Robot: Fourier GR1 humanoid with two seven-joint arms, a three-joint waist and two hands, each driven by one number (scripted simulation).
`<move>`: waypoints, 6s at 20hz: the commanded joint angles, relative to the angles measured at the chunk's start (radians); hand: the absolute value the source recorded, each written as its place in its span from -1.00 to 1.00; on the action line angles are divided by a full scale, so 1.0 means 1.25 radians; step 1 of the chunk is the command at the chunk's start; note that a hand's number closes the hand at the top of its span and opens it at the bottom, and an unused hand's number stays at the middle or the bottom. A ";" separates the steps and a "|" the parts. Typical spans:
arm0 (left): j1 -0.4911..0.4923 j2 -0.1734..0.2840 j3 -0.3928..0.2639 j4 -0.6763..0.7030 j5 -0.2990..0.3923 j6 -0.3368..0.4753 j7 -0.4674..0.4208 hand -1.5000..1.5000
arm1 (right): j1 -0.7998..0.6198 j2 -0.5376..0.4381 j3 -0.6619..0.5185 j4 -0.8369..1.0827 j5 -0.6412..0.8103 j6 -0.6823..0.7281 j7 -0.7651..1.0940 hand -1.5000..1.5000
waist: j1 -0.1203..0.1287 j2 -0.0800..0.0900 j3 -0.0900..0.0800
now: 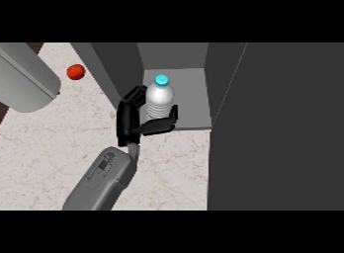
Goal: Pick up the bottled water, place it into the cabinet and close the cabinet
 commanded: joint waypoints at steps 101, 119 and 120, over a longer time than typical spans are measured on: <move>0.562 0.569 -0.054 -0.646 0.408 -0.374 -0.252 -1.00 | -0.023 -0.101 0.180 -0.251 0.076 0.143 0.134 1.00 | 0.028 0.004 -0.010; 0.706 0.683 0.088 -0.693 0.507 -0.475 -0.261 -1.00 | -0.285 -0.167 0.423 -0.213 0.157 0.100 0.271 1.00 | 0.070 -0.013 -0.021; 0.723 0.685 0.086 -0.686 0.513 -0.494 -0.264 -1.00 | -0.287 -0.170 0.437 -0.221 0.150 0.089 0.283 1.00 | 0.061 -0.015 -0.022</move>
